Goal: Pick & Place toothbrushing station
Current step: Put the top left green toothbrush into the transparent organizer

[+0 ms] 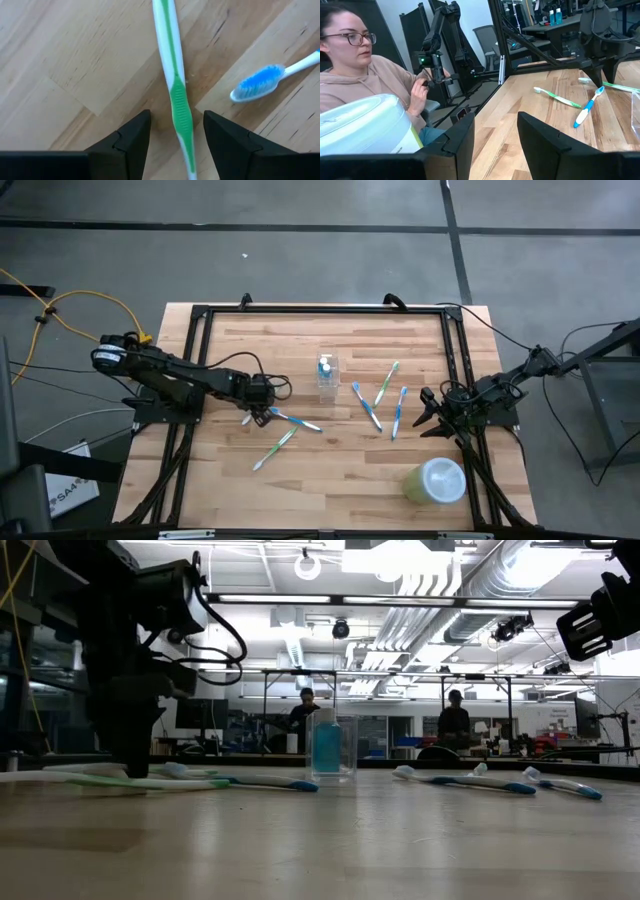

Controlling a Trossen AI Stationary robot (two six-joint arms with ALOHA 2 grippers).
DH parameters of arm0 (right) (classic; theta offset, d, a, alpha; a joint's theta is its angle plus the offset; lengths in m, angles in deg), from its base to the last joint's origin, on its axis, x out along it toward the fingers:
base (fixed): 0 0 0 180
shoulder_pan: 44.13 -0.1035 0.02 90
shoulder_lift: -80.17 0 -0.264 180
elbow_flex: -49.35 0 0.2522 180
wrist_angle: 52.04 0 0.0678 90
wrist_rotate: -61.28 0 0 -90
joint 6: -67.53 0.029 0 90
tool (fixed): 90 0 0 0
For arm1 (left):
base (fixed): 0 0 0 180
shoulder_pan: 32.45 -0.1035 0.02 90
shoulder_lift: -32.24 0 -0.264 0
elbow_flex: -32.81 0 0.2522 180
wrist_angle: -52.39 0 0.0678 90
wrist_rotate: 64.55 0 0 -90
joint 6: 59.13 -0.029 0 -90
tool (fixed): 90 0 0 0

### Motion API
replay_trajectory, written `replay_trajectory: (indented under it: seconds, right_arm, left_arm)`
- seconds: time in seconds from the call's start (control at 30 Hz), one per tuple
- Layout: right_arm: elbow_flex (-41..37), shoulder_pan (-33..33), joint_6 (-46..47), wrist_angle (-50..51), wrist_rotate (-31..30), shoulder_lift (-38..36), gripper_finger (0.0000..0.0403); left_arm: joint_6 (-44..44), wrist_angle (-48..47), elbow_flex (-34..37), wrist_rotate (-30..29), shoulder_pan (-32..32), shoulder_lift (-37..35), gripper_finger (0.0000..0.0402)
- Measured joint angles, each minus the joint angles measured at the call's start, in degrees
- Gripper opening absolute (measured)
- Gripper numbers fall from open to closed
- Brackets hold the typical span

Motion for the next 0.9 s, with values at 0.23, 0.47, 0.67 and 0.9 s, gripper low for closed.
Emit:
replay_trajectory:
  seconds: [0.23,0.47,0.67,0.9]
  right_arm:
    - [0.02,0.01,0.0,0.0,0.0,0.02,0.0142]
    - [0.01,-0.01,0.0,0.0,0.01,0.0,0.0142]
    - [0.0,0.01,0.0,0.0,0.02,0.02,0.0142]
    - [0.01,0.0,0.0,0.0,0.0,0.02,0.0142]
  left_arm:
    - [2.86,-0.62,0.02,1.17,0.29,0.05,0.0179]
    - [4.58,-1.82,0.04,3.14,0.51,0.09,0.0179]
    - [5.22,-2.39,0.04,4.71,0.62,0.09,0.0179]
    - [5.79,-3.02,0.09,5.39,0.62,0.09,0.0155]
